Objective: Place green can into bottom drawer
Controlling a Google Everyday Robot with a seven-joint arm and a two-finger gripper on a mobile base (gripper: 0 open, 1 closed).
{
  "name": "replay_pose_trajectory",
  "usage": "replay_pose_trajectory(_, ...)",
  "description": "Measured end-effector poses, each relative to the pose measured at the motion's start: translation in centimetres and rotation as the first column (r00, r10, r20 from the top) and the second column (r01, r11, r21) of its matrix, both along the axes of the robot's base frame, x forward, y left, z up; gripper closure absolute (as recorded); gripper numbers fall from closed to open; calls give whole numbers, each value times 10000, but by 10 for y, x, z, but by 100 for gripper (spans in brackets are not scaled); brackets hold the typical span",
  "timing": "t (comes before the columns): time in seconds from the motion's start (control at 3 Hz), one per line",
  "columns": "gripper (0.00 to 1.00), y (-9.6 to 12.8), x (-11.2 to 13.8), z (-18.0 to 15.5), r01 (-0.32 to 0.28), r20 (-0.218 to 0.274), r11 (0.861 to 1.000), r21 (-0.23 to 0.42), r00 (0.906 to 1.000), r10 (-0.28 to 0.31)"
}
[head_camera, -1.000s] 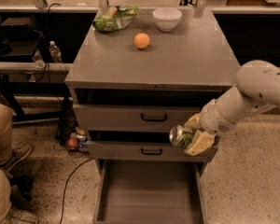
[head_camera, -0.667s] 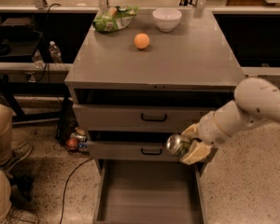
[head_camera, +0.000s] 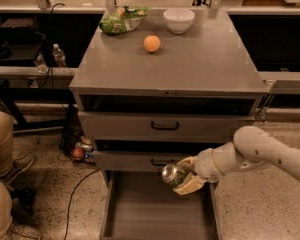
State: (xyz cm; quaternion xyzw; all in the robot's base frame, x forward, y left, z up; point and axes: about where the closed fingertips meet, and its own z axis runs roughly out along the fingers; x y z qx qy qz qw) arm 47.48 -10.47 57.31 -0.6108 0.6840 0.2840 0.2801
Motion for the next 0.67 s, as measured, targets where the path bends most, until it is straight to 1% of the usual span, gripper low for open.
replay_pose_trajectory(0.33, 100, 49, 2, -36, 98, 63, 9906, 1368, 9999, -108)
replay_pose_trajectory(0.67, 100, 76, 2, -47, -92, 32, 9794, 2018, 10000, 88)
